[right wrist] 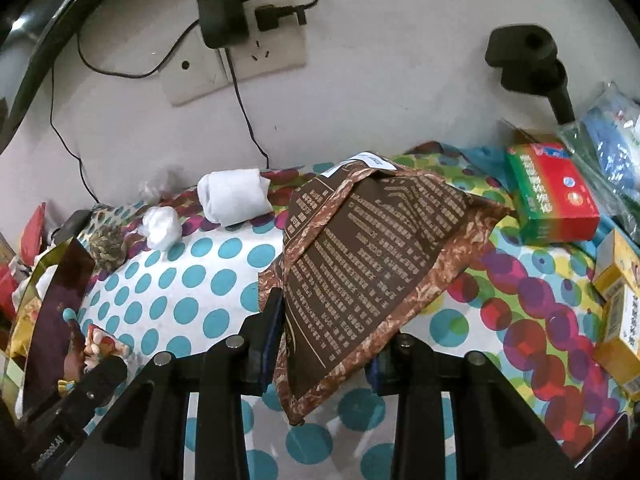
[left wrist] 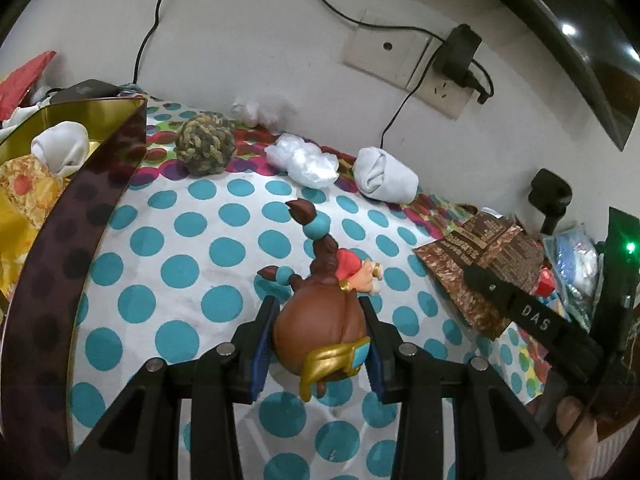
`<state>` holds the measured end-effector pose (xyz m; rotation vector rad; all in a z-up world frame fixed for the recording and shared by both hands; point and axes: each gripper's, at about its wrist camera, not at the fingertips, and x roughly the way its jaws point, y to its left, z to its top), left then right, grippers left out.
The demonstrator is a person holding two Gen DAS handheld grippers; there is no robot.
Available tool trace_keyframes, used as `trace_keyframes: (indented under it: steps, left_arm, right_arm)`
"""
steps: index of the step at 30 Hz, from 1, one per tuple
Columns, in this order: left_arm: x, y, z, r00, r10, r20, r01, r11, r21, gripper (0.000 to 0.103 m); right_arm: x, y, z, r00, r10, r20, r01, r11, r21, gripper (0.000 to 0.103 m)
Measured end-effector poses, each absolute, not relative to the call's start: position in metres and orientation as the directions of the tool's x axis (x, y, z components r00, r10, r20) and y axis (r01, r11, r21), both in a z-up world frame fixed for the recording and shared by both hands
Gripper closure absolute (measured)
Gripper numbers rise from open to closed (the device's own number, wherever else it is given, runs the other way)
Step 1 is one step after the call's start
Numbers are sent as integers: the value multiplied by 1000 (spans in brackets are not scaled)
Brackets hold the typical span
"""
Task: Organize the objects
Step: 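Lift the brown figurine with the left gripper and swing toward the gold tray, then lower the figurine into the gold tray and open the left gripper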
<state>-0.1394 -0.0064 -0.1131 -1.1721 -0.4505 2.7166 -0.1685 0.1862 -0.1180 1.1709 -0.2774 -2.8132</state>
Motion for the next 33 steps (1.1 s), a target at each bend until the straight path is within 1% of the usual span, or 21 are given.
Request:
trace_keyframes:
  steps: [3,6,10,13,16,20,22,25,29,33]
  left_arm:
    - [-139,-1,-110,-687,227,-691,-23,-956,-291,64]
    - [-135,1,-104,-680,218,-700,-41,-965,-260,64]
    - [-131,5,-84,-667,202,-717,-77,-976,-204,64]
    - [-125,-5,-58,-675,207,-708,-111,-977,-181,64]
    - [-128,-31,-30,-683,192,-705,-102,-981,-167,64]
    - [-144,-88,2,-709,98,-698,-11,-992,-127,64]
    - [-154,-113,8,-707,64,-704,34,-992,-124,64]
    - [-172,-143,6,-681,10,-732,81,-993,-90,64]
    - [-193,-161,-13,-630,-77,-773,102,-995,15,63]
    - [-206,-170,-27,-596,-64,-800,83,-996,18,63]
  right_arm:
    - [-170,187,-120,-696,-155,-701,5,-977,211,71]
    - [-169,183,-120,-698,-147,-700,14,-981,191,71]
    - [-166,172,-117,-707,-142,-693,57,-988,144,71]
    - [-165,170,-117,-710,-140,-690,64,-989,135,71]
    - [-166,173,-118,-704,-149,-695,60,-987,152,71]
    - [-168,179,-121,-695,-159,-701,42,-982,182,70]
    - [-169,180,-122,-692,-162,-703,35,-981,191,70]
    - [-169,180,-122,-689,-160,-706,34,-981,190,70]
    - [-170,178,-122,-688,-157,-709,33,-982,186,70]
    - [-170,177,-121,-684,-160,-712,34,-982,187,70]
